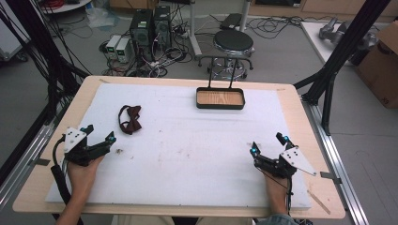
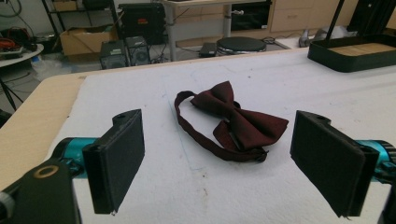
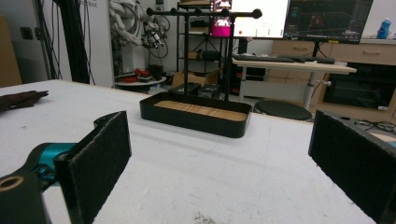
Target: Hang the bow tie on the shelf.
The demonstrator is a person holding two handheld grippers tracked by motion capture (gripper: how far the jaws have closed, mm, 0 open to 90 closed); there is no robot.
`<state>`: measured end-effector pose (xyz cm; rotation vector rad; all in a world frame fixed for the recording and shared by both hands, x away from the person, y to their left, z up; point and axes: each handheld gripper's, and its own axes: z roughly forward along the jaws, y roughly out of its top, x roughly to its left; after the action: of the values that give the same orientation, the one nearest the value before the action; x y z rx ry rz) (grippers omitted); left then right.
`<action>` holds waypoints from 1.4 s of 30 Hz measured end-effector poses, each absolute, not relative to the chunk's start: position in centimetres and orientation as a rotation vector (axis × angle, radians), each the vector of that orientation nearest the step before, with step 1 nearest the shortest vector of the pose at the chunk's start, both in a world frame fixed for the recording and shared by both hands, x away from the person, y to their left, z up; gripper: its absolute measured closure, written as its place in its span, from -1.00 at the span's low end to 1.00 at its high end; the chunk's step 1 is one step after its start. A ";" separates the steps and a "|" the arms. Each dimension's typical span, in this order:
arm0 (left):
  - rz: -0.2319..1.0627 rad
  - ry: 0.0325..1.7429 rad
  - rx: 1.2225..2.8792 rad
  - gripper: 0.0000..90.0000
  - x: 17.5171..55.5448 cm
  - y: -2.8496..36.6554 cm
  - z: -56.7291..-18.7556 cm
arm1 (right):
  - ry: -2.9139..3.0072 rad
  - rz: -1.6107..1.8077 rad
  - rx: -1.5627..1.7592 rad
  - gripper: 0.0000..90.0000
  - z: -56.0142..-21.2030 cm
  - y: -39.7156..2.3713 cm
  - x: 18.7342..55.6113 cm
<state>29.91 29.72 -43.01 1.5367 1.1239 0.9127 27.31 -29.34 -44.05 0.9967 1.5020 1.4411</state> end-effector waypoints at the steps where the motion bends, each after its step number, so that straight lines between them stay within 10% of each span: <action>1: 0.911 1.125 1.537 -0.60 29.9 29.7 -43.0 | 1.504 1.441 0.996 -0.89 -44.1 -29.3 27.3; 42: 0.857 1.148 1.453 -0.41 33.9 29.0 -40.3 | 1.513 1.435 1.009 -0.89 -44.1 -29.2 27.4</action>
<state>33.90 28.98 -40.33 1.4532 1.1477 0.8569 27.37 -29.22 -44.11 1.0088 1.5130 1.4349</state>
